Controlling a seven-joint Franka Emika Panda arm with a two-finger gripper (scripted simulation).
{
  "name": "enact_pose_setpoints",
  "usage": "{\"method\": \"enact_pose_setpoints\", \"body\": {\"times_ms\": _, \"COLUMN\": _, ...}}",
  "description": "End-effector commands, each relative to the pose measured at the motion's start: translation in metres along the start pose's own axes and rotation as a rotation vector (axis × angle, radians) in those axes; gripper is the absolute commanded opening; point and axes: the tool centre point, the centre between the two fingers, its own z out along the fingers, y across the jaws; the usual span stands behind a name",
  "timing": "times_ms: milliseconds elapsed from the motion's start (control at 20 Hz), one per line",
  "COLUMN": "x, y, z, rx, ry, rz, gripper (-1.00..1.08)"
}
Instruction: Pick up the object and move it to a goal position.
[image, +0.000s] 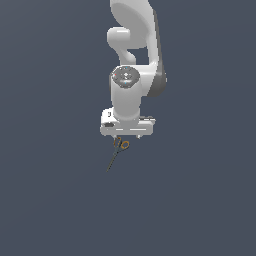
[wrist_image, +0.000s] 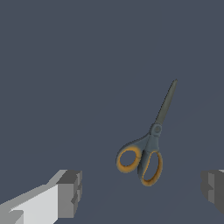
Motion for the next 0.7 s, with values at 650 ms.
{"method": "enact_pose_setpoints", "body": {"times_ms": 650, "x": 0.0, "y": -0.003, "z": -0.01, "rx": -0.022, "ry": 0.02, "rz": -0.047, "gripper": 1.0}}
